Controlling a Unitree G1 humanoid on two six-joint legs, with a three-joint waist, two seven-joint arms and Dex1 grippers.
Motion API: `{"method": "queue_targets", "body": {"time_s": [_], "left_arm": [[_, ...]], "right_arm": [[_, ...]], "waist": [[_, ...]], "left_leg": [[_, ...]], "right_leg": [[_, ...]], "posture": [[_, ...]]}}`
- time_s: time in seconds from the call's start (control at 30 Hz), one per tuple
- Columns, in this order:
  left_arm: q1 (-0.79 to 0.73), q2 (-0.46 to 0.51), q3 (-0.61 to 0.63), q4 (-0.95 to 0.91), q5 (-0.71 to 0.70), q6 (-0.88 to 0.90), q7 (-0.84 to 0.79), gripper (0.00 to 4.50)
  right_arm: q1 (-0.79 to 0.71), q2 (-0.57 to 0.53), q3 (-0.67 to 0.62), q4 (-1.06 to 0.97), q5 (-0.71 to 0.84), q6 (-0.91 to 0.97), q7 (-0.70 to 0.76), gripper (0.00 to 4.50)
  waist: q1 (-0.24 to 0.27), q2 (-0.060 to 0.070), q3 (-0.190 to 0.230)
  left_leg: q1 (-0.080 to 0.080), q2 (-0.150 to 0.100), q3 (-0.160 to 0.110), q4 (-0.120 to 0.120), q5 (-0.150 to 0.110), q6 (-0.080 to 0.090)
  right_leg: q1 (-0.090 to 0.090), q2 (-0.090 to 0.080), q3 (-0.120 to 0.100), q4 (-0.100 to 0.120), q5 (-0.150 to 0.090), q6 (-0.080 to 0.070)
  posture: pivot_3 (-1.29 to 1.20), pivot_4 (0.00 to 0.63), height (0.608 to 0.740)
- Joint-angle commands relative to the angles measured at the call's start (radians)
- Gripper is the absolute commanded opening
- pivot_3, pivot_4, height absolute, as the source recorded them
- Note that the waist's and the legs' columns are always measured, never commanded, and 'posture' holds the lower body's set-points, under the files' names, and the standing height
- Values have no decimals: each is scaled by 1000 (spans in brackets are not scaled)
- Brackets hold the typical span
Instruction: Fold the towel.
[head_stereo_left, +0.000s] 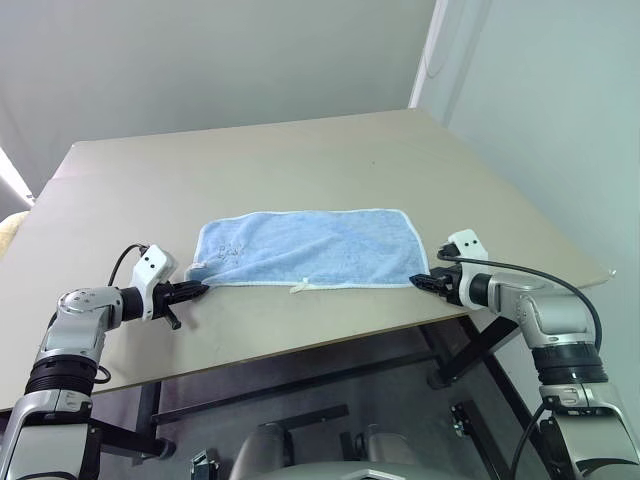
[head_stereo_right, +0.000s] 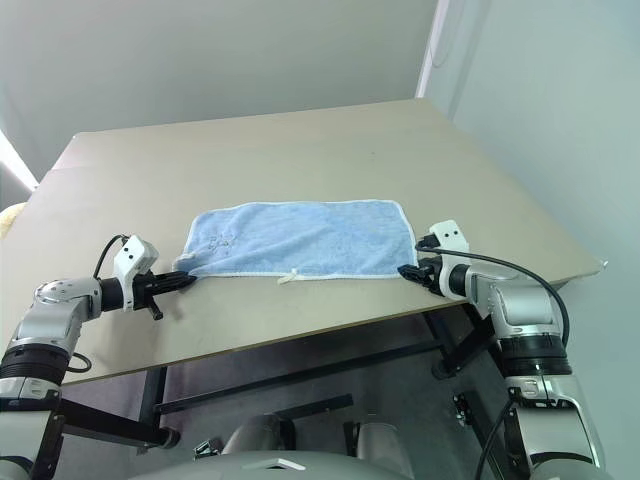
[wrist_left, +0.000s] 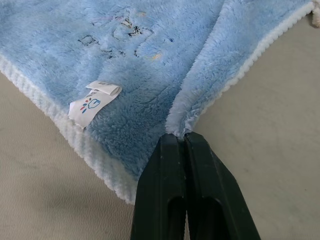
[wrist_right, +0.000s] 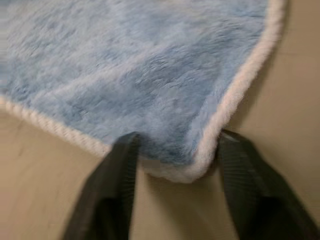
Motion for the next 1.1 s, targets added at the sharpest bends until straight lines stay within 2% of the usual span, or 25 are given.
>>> {"method": "queue_targets", "body": {"time_s": [0.03, 0.13, 0.27, 0.4, 0.53, 0.67, 0.8, 0.9, 1.0, 1.1], "left_arm": [[-13, 7, 19, -25, -7, -8, 3, 0], [-18, 5, 18, -21, -7, -8, 5, 0], [-27, 5, 19, -11, -6, -10, 8, 0], [-61, 1, 43, -3, -27, 3, 23, 0], [-194, -32, 86, 60, -56, 30, 95, 0], [-386, -75, 91, 213, -40, 13, 165, 0], [-617, -139, 78, 459, 20, -56, 281, 0], [-767, -187, 62, 614, 85, -115, 415, 0], [-878, -213, 89, 687, 105, -149, 528, 0], [-949, -213, 117, 718, 114, -168, 608, 0]], "right_arm": [[5, -1, 28, -28, -3, -10, 16, 968], [-13, -14, 20, 39, -43, -42, -23, 24], [-37, -20, -41, 66, -27, -66, -42, 24], [-82, -8, -158, 31, 73, -31, -40, 24], [-169, 9, -237, 12, 160, 25, -62, 24], [-298, 25, -271, 68, 185, 27, -106, 24], [-476, 43, -257, 267, 145, -64, -128, 24], [-662, 55, -234, 560, 65, -234, -172, 24], [-831, 49, -246, 807, 20, -399, -209, 24], [-937, 30, -249, 960, -10, -506, -218, 24]], "waist": [[0, 0, 0], [1, 0, 0], [3, 0, 0], [7, 0, 0], [7, 0, 0], [6, 0, 0], [4, 0, 0], [2, 0, 1], [1, -1, 2], [-1, -1, 3]], "left_leg": [[0, 1, 0, 0, 0, 0], [0, 1, 1, 0, -1, -1], [1, 1, 3, 2, -1, -1], [1, 1, 6, 3, -1, -1], [0, 3, 7, 3, -1, -1], [0, 3, 11, 3, 1, 1], [0, 1, 13, 4, 1, 2], [0, 0, 13, 4, 1, 2], [-1, 0, 14, 2, 1, 2], [-3, 0, 14, 0, 1, 2]], "right_leg": [[0, 0, 0, 0, 0, 0], [0, 1, 0, 0, 0, -1], [-1, 0, 0, 0, 1, -2], [-1, 0, 0, 0, 2, -2], [-1, 1, 0, 0, 4, 0], [-1, 4, 0, 0, 6, 4], [-1, 5, 0, -1, 8, 8], [-1, 6, 0, -2, 11, 13], [-2, 6, 1, -2, 11, 14], [-4, 6, 1, -2, 12, 17]], "posture": [[0, 0, 740], [0, 0, 740], [0, 0, 740], [0, 0, 740], [0, 0, 740], [0, 0, 740], [0, 0, 740], [0, 0, 740], [0, 0, 740], [0, 0, 740]]}}
